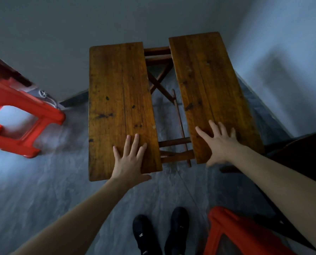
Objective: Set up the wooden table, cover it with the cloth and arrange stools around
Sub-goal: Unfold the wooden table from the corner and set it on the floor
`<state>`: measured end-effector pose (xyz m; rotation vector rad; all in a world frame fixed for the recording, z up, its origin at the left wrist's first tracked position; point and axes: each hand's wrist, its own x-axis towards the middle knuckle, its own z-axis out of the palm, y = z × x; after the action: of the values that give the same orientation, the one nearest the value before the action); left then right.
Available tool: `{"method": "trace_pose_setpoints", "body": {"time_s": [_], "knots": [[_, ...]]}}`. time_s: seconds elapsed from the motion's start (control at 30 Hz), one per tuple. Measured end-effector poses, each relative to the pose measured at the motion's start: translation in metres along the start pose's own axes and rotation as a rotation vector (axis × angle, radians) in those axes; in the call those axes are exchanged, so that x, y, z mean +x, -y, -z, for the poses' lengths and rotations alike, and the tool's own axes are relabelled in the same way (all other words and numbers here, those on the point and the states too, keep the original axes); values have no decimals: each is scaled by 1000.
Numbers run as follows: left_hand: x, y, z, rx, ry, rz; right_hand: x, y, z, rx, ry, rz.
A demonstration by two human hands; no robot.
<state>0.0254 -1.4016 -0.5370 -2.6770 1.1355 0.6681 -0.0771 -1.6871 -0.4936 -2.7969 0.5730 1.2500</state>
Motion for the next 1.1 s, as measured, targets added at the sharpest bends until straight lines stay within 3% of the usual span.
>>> {"method": "trace_pose_setpoints", "body": {"time_s": [0.77,1.1], "knots": [[6,-22,-3,164,71,101,11,13,-29,-91,-127,1],[17,-43,-1,214,104,66,8,76,-29,-121,-127,47]]}}
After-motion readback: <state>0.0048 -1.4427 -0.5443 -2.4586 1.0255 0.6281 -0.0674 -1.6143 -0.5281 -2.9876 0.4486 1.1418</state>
